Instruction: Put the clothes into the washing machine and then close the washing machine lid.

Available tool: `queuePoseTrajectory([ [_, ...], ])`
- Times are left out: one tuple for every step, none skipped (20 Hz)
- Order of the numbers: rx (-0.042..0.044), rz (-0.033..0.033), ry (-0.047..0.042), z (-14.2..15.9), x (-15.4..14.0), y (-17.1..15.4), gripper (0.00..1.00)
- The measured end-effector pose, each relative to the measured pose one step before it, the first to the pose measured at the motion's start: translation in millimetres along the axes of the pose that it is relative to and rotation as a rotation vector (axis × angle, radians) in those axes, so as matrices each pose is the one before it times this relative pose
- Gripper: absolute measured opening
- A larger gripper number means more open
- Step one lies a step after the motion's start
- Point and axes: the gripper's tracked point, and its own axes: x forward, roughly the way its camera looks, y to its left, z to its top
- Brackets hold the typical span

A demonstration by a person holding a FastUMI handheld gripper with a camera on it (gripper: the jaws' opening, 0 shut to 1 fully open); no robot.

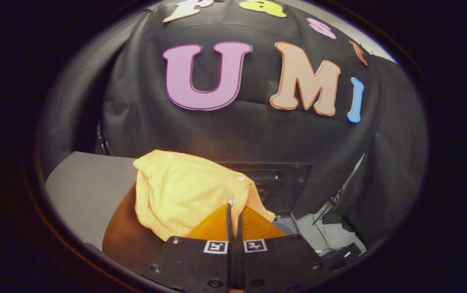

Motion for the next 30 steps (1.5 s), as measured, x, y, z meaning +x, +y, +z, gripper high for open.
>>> queuePoseTrajectory([
  [-0.01121, -0.02625, 0.00454, -5.75, 4.05, -8.54, 0.0],
  [-0.01294, -0.02079, 0.00396, -5.32, 5.13, -6.74, 0.0],
  [-0.0076, -0.02018, 0.01314, -5.79, 5.81, -7.45, 0.0],
  [-0.00171, -0.00963, 0.0197, -8.75, 3.71, -5.29, 0.01],
  [0.00034, 0.00356, -0.00511, -0.33, 1.0, -2.3, 0.22],
  [0.00684, 0.00319, -0.01041, 1.07, 0.96, -1.53, 0.44],
  [-0.00076, 0.00232, -0.00477, -3.14, 1.2, -1.18, 0.65],
  [-0.002, 0.00827, -0.00616, -0.41, -3.0, 1.1, 0.63],
  [-0.00317, -0.00027, -0.01117, 0.3, -1.24, -1.04, 0.6],
  [-0.003, 0.00099, -0.01344, 1.34, -5.78, -1.72, 0.6],
  [0.0002, 0.00583, -0.0152, 1.56, -3.08, -0.31, 0.6],
  [0.00011, 0.00426, -0.01265, 2.15, -3.56, -0.24, 0.6],
  [-0.00373, 0.00069, -0.01535, 2.45, -3.76, -0.73, 0.6],
  [-0.00314, 0.00052, -0.01419, 1.45, -2.51, -1.93, 0.6],
  [0.00182, 0.00292, -0.00924, 2.07, -3.89, -0.98, 0.6],
  [0.00528, 0.00827, -0.00964, 0.93, -3.13, 0.26, 0.6],
  [0.00653, 0.0049, -0.00873, 2.08, -2.94, -0.69, 0.6],
  [0.00277, 0.00261, -0.011, 1.34, -2.71, -1.19, 0.6],
  [0.00013, -0.00015, -0.00998, 1.27, -4.1, -2.06, 0.6],
  [-0.00264, -0.00043, -0.01165, 0.94, -3.25, -1.72, 0.6],
  [-0.00333, 0.0018, -0.01258, 1.5, -3.06, -1.9, 0.6],
  [-0.00045, 0.00264, -0.01183, 1.0, -3.06, -1.59, 0.6],
  [0.0018, 0.00438, -0.01174, -0.07, -2.15, -1.46, 0.6],
  [0.00431, 0.0052, -0.01234, 0.22, -2.51, -1.21, 0.6],
  [0.00415, 0.0044, -0.01683, 1.41, -2.7, -1.77, 0.6],
  [0.0064, -0.00114, -0.01116, 0.97, -2.9, -3.13, 0.6],
  [0.00324, 0.00103, -0.00748, -2.15, -2.37, -0.99, 0.6],
  [0.0005, -0.00003, -0.00825, -1.98, -4.43, -3.11, 0.6],
  [0.00057, 0.00002, -0.01198, 1.66, -2.52, -3.7, 0.6],
  [-0.00028, 0.00113, -0.00982, -0.19, -1.96, -2.88, 0.6],
])
